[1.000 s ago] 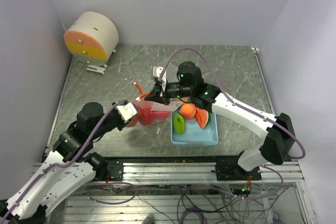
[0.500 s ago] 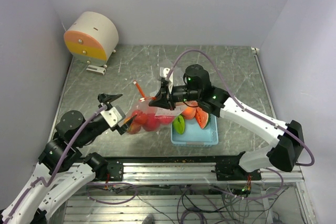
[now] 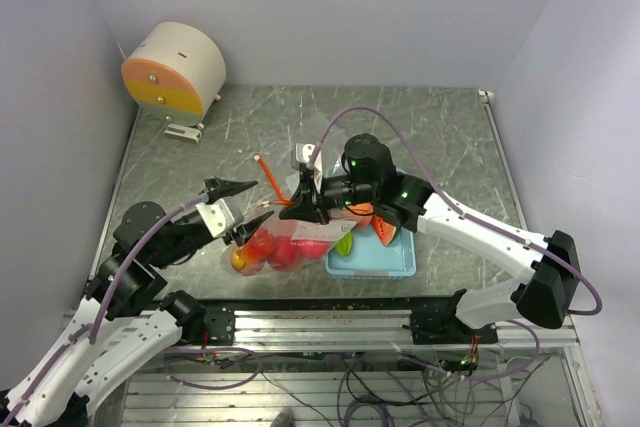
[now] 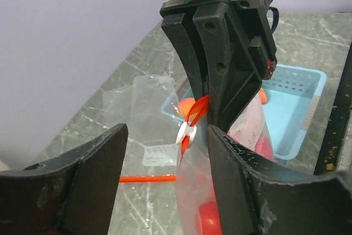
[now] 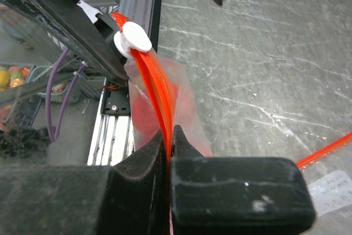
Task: Place the food in the zip-top bag and seal the zipper
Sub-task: Zip the zipper food storage bag at the center of the board.
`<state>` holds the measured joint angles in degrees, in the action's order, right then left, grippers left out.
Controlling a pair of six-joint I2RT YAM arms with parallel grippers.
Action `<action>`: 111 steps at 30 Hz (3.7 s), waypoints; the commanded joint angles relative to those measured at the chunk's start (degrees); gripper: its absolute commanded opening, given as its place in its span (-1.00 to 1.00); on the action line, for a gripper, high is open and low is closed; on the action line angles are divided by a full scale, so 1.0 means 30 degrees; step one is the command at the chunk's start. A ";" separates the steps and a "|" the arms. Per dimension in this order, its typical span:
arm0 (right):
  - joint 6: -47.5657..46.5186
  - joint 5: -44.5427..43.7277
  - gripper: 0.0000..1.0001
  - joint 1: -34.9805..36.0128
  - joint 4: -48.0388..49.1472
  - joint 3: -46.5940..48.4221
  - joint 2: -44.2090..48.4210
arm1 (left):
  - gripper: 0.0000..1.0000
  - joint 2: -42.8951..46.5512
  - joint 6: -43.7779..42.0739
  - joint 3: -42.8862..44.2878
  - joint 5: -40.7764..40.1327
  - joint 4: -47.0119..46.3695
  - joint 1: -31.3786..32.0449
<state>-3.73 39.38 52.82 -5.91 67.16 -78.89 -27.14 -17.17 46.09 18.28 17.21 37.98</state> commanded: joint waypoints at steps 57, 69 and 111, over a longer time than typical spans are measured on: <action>-0.0390 -0.0787 0.06 0.0123 0.3249 -0.1529 0.3167 | -0.86 -0.1037 0.2017 -0.1180 0.2125 -0.0312 0.0023; -0.0019 0.2286 -0.02 0.0155 0.7594 -0.1787 0.1799 | -0.86 -0.0661 0.1856 -0.0772 0.2737 0.0831 0.0026; -0.0562 0.3122 -0.62 0.0152 0.7840 -0.1409 -0.0127 | -0.87 -0.0307 0.1885 -0.0721 0.2750 0.0994 0.0026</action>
<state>-4.51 49.34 53.12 18.31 62.22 -78.70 -28.75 -11.53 41.85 25.30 20.47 37.98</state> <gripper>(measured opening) 0.211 0.076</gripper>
